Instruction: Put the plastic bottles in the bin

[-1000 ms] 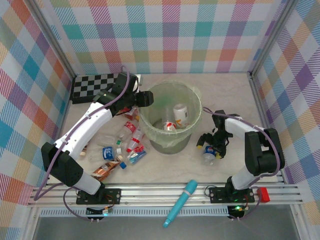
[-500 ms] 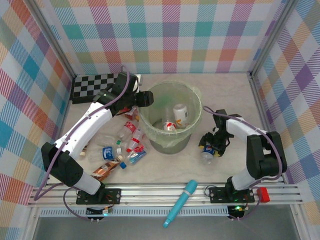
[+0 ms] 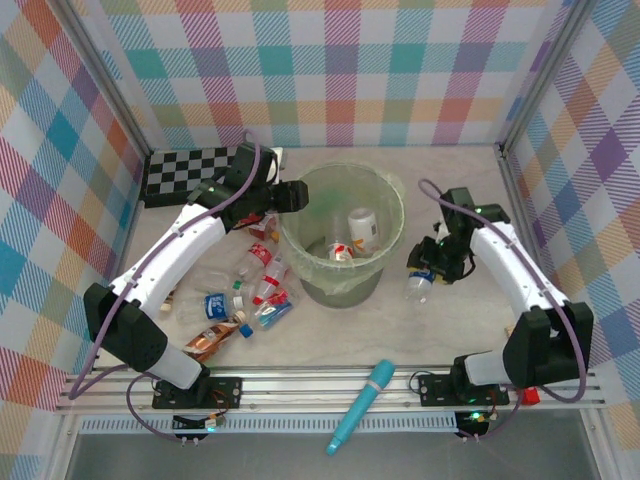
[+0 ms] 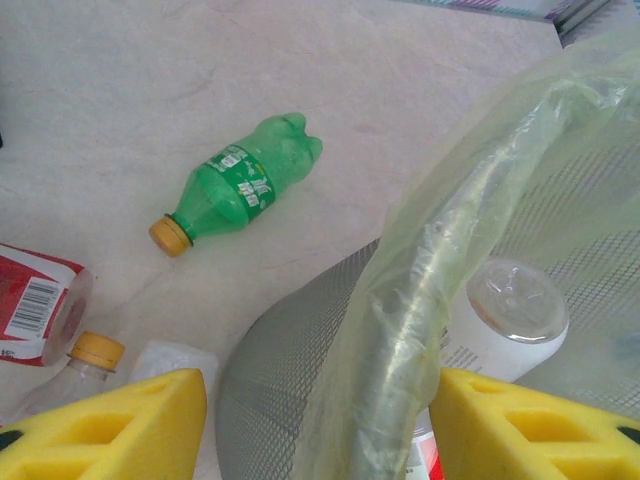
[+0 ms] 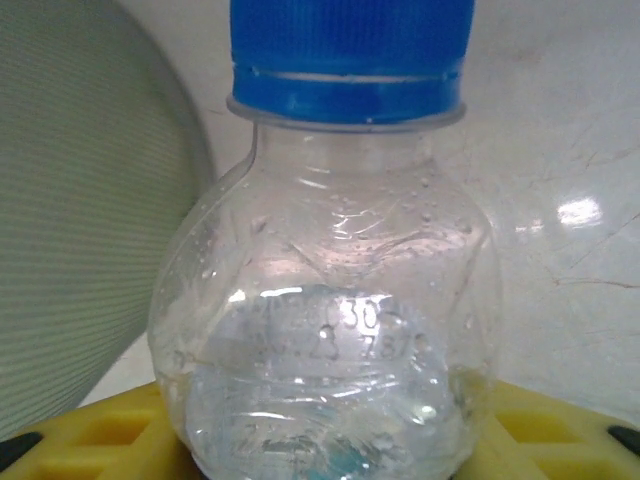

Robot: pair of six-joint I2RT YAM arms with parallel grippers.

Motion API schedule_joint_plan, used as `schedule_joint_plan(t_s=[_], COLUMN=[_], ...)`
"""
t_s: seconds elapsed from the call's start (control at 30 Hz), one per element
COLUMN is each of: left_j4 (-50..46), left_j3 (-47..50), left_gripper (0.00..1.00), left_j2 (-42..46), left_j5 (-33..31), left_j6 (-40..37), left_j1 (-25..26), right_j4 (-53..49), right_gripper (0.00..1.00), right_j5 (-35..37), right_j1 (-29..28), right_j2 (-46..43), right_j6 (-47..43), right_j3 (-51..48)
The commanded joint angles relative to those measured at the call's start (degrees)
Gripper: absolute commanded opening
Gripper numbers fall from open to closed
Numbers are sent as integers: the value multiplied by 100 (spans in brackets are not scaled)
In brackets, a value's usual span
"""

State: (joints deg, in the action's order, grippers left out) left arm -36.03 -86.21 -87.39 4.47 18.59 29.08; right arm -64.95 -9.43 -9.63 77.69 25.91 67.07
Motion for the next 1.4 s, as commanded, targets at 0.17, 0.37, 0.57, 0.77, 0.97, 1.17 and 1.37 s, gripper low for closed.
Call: schedule_joint_plan(t_s=[0.17,0.37,0.57,0.77,0.97,1.17,1.37], left_j4=[-315,-282,-274,-268,-261,-212,-175], left_j3=[79,96,41,32,34,64,67], left_gripper=[61,61,61,61,61,60,61], left_j2=[-326,-330,-348,-348,-348,-350,-383], left_j5=[107,123,133,124,107,114,140], left_j6=[-66,-66,-52,-31,-6,4,13], left_j1=[27,27,27,35,35,36,30], right_j4=[-1711,-2095,-2434,-2306,-2114,-1702,-1090], right_gripper=[51,49,49,49,49,49,50], right_j5=[636,499,504,733,667,552,453], right_j1=[91,26,-886,-2043,-2588,-2781,-2799], right_j2=[-47,576,1683,2608,2931,2721,2394], right_j6=[-753,-1334,-1405,-1302,-1283,-1265,-1058], right_j3=[2738,4732,6807,7947,7611,6148,4675])
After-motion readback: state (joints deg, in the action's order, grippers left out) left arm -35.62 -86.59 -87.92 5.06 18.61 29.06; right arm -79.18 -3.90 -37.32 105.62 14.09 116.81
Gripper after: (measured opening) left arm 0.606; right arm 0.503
